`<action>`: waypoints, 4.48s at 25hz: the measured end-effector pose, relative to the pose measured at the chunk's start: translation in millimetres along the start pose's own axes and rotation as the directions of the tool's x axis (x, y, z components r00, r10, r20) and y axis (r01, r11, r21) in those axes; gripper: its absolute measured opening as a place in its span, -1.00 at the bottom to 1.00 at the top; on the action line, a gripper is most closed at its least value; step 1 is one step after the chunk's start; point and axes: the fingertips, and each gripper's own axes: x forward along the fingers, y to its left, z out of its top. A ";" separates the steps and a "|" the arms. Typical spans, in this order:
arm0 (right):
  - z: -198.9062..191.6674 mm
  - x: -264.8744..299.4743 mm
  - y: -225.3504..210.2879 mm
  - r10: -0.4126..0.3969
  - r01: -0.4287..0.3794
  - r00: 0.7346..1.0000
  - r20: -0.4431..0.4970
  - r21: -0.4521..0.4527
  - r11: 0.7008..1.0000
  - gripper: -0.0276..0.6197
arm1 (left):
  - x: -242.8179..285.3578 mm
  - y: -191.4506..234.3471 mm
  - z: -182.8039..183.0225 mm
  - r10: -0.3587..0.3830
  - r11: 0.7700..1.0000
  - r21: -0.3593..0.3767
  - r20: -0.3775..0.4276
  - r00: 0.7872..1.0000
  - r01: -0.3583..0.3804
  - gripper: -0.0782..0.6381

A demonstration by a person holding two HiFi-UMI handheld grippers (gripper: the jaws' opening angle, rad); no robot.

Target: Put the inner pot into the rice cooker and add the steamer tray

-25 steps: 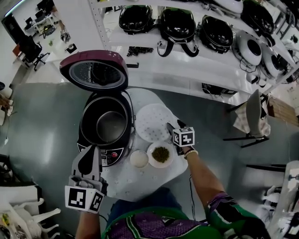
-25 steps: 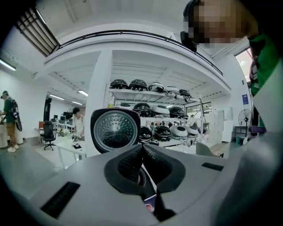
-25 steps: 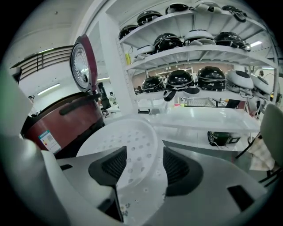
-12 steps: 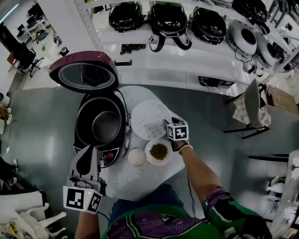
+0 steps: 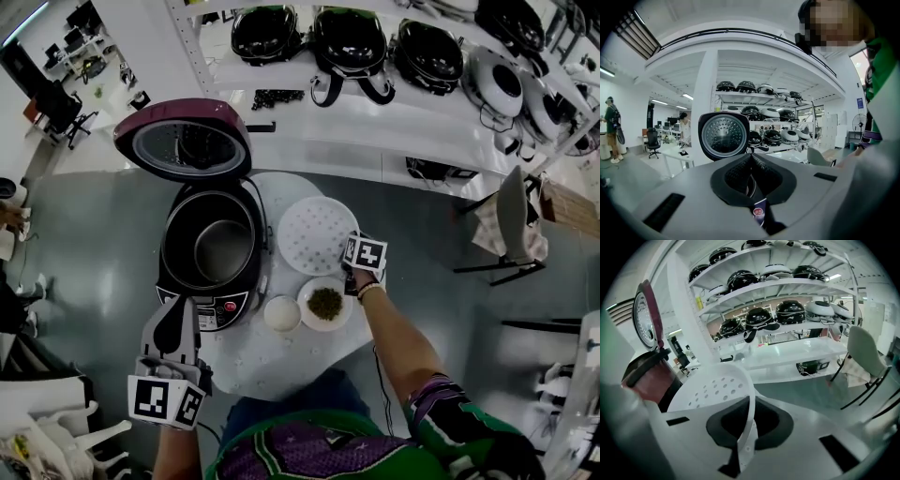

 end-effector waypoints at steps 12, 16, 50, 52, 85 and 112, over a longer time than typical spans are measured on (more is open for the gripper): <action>22.4 -55.5 -2.2 -0.010 0.008 0.999 0.038 0.035 0.999 -0.87 | -47.7 15.3 9.6 0.056 0.998 -0.016 0.046 0.997 -0.055 -0.72; 17.2 -87.1 1.1 -0.024 0.022 0.998 0.049 0.045 0.999 -0.87 | -64.2 30.7 13.2 0.060 0.998 -0.035 0.067 0.996 -0.058 -0.72; 27.7 -244.9 193.4 -0.029 -0.015 0.979 0.201 0.213 0.977 -0.87 | -65.6 200.4 63.0 -0.225 0.973 -0.006 0.196 0.954 0.231 -0.72; 31.7 -238.2 213.0 -0.009 -0.032 0.979 0.202 0.198 0.980 -0.87 | -66.4 207.9 63.2 -0.235 0.971 0.004 0.193 0.953 0.239 -0.72; 40.7 -112.8 324.3 0.065 -0.067 0.998 -0.028 -0.092 0.994 -0.85 | -74.9 266.0 28.3 -0.098 0.993 -0.057 0.122 0.988 0.105 -0.73; 38.5 -177.0 303.4 0.070 -0.056 0.979 0.191 -0.078 0.995 -0.43 | -67.8 262.7 19.9 -0.172 0.981 -0.071 0.132 0.976 0.182 -0.72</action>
